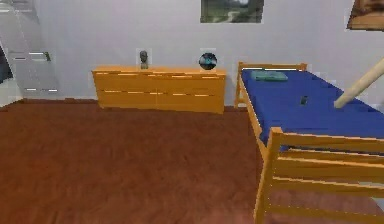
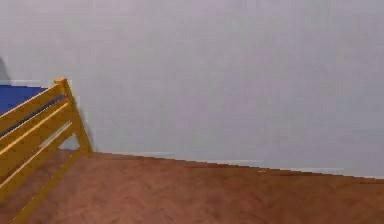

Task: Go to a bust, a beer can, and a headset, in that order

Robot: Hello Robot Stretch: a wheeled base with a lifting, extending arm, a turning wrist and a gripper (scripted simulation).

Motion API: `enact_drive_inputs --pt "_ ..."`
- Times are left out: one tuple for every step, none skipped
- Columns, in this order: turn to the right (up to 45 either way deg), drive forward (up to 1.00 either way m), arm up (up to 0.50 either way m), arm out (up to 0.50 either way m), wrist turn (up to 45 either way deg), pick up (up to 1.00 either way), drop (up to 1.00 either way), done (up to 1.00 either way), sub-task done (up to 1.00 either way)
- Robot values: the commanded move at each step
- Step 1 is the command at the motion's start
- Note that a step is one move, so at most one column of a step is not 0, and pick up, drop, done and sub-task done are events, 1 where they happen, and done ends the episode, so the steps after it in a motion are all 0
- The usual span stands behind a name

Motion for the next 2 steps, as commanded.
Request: enact_drive_inputs --pt "-12.0 0.00 0.00 0.00 0.0 0.00 0.00 0.00 0.00" --pt "0.0 1.00 0.00 0.00 0.0 0.00 0.00 0.00 0.00"
